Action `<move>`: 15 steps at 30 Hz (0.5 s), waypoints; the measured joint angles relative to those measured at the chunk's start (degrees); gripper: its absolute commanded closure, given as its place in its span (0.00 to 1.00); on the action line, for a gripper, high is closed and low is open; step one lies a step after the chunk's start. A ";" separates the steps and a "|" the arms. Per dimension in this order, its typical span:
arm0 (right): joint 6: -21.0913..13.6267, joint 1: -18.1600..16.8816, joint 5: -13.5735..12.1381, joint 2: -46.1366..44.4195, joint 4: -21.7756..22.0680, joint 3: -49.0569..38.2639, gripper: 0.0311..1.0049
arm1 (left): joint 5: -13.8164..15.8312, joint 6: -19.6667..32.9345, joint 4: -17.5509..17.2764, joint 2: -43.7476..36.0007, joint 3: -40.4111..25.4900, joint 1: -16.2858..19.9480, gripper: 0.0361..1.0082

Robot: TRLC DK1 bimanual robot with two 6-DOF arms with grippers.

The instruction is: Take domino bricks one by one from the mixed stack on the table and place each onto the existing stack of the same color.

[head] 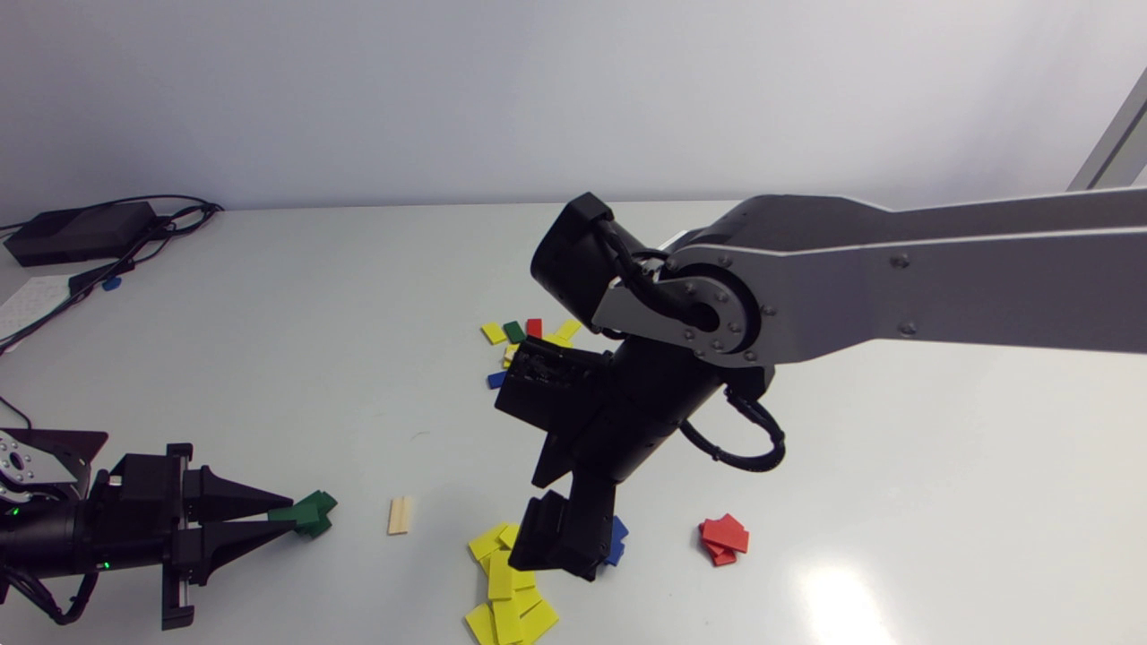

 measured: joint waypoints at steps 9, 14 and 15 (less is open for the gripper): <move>0.00 0.00 0.00 -0.02 0.00 0.00 0.04 | 0.02 -0.02 -0.09 0.09 0.50 0.00 0.74; 0.00 0.00 0.00 -0.02 0.00 0.00 0.04 | 0.02 -0.07 -0.04 0.24 2.23 -0.13 0.74; 0.00 0.00 0.00 -0.02 0.00 0.00 0.04 | 0.02 -0.07 0.00 0.33 2.40 -0.22 0.74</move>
